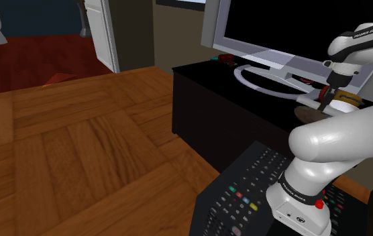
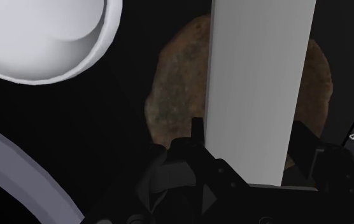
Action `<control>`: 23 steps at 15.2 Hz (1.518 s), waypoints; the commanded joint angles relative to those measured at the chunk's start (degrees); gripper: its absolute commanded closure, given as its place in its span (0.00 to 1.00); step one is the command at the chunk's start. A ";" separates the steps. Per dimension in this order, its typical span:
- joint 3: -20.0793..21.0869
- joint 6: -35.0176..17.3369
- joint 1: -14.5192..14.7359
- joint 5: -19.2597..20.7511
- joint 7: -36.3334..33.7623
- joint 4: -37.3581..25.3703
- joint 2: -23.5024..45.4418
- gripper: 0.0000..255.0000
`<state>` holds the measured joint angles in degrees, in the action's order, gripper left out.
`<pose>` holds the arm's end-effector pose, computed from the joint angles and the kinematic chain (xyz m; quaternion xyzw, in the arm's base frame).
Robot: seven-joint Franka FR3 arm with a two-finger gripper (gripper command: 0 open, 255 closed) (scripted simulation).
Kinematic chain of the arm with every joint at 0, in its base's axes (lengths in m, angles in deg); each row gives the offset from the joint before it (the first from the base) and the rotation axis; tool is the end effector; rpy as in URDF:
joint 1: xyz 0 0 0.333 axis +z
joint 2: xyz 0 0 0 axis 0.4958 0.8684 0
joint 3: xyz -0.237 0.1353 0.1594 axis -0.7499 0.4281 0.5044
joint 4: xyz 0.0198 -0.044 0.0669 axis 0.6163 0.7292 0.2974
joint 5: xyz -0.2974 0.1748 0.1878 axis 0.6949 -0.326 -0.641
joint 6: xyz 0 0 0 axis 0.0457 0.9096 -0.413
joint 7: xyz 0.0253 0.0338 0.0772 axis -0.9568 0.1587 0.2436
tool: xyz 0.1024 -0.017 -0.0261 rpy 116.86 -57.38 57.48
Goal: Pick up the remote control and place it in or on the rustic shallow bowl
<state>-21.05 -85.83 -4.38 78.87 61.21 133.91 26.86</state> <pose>0.0773 -0.3944 0.4212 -0.9985 -0.0541 0.0051 0.0092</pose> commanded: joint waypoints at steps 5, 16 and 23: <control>-2.21 -5.40 0.32 0.73 0.14 3.02 2.32 1.00; -2.74 -6.63 0.46 0.83 0.20 3.61 2.96 0.00; 0.00 0.11 0.05 -0.01 0.01 -0.14 -0.03 0.00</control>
<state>-21.93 -88.12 -4.21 79.16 61.25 135.08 27.80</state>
